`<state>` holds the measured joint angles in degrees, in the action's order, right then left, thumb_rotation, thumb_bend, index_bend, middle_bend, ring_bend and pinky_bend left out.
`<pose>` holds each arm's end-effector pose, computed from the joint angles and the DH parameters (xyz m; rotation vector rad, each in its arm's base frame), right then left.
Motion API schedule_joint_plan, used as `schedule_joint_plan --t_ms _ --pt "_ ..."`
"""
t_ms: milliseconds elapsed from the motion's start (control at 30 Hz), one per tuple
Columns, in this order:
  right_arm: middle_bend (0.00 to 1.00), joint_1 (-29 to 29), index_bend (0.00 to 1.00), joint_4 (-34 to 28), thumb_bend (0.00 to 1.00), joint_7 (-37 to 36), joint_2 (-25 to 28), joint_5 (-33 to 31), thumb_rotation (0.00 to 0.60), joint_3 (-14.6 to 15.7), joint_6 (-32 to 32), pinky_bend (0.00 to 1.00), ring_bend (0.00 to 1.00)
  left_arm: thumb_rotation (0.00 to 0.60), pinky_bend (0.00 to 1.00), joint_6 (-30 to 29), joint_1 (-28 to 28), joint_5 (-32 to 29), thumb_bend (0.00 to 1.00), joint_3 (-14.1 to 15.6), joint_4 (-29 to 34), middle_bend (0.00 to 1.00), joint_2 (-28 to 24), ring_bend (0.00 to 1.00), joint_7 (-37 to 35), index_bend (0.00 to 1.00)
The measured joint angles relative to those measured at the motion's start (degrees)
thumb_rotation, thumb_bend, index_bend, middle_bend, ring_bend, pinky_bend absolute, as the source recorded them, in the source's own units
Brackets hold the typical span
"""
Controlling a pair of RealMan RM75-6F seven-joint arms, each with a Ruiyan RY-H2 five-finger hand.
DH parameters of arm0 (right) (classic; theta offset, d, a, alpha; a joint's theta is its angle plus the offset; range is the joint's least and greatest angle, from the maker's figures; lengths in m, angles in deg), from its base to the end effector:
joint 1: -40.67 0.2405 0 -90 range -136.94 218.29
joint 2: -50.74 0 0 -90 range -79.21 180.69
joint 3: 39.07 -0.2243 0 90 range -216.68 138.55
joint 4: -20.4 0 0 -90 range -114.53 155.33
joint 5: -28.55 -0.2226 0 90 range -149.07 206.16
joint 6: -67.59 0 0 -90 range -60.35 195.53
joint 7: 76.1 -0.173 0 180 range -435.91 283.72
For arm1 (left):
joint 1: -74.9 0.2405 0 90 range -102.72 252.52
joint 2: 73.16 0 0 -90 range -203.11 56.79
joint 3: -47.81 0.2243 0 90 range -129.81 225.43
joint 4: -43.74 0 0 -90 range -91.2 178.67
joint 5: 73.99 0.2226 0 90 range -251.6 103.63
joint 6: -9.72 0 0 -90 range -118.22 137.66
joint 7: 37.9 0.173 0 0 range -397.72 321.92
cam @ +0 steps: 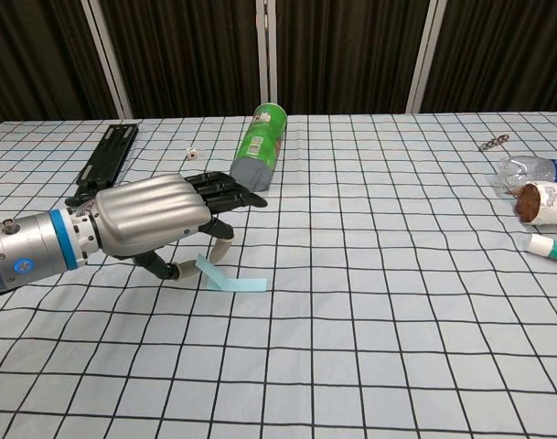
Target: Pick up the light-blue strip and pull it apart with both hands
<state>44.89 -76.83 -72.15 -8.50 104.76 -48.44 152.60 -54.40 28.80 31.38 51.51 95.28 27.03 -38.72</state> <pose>-0.2938 -0.2266 0.1799 1.2020 -0.8527 0.8483 -0.1288 0.3257 -0.0903 -2.3428 -0.2484 -1.0123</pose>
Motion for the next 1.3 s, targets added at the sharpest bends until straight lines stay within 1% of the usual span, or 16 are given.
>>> schedule_joint_plan --t_ms 233,300,467,633,733,833,933,1000,1067,1167,1300 --pt "0.00 -0.06 0.01 -0.09 0.00 -0.08 0.08 0.17 0.600 0.03 0.19 0.00 0.00 0.600 0.00 -0.10 -0.18 -0.63 0.48 0.41 0.24 0.00 0.23 0.00 0.16 0.59" --pt "0.00 -0.08 0.01 -0.12 0.00 -0.10 0.10 0.25 0.600 0.08 0.22 0.00 0.00 0.600 0.00 -0.16 -0.17 -0.90 0.50 0.52 0.43 0.00 0.31 0.00 0.14 0.64" --pt "0.00 -0.08 0.01 -0.19 0.00 -0.18 0.14 0.34 0.600 0.14 0.19 0.00 0.00 0.600 0.00 -0.02 0.00 -2.26 0.50 0.30 1.63 0.00 0.12 0.00 -0.29 0.74" --pt "0.00 0.15 0.01 -0.18 0.00 -0.28 -0.04 0.31 0.600 0.36 -0.58 0.00 0.00 0.600 0.00 0.29 0.22 -4.42 0.52 -0.79 4.53 0.00 -0.88 0.00 -1.36 0.84" --pt "0.00 0.98 0.02 -0.71 0.00 -0.95 -0.09 0.80 0.600 0.65 -2.46 0.00 0.00 0.600 0.00 1.50 0.07 -6.52 0.53 -1.95 8.60 0.00 -2.71 0.00 -1.83 0.85" --pt "0.00 2.69 0.02 -1.67 0.00 -2.25 0.20 1.90 0.600 0.78 -5.39 0.00 0.00 0.600 0.00 3.80 -0.38 -9.25 0.54 -3.54 14.83 0.00 -5.77 0.00 -1.25 0.85" --pt "0.00 5.36 0.00 -2.53 0.00 -4.29 0.34 3.00 0.600 0.65 -9.43 0.00 0.00 0.600 0.00 5.73 -1.00 -12.83 0.55 -6.24 22.79 0.00 -9.83 0.00 1.06 0.85" --pt "0.00 7.65 0.00 -2.85 0.00 -7.03 0.27 3.57 0.600 0.44 -13.03 0.00 0.00 0.600 0.00 6.92 -1.52 -15.93 0.56 -8.64 28.90 0.00 -12.95 0.00 4.07 0.86" --pt "0.00 10.32 0.04 -2.78 0.00 -10.34 -0.20 4.01 0.600 0.09 -16.75 0.00 0.00 0.600 0.00 8.09 -2.16 -19.84 0.56 -11.42 34.68 0.00 -15.91 0.00 7.97 0.86" --pt "0.00 14.31 0.11 -1.87 0.00 -14.87 -1.78 4.35 0.600 -0.61 -21.22 0.00 0.00 0.600 0.00 9.67 -3.29 -25.76 0.56 -15.14 40.60 0.00 -19.25 0.00 13.33 0.86" --pt "0.00 18.56 0.21 -0.75 0.00 -20.64 -4.77 3.76 0.600 -2.02 -25.30 0.00 0.00 0.600 0.00 11.13 -5.36 -32.34 0.56 -18.97 44.93 0.00 -21.29 0.00 18.80 0.86"
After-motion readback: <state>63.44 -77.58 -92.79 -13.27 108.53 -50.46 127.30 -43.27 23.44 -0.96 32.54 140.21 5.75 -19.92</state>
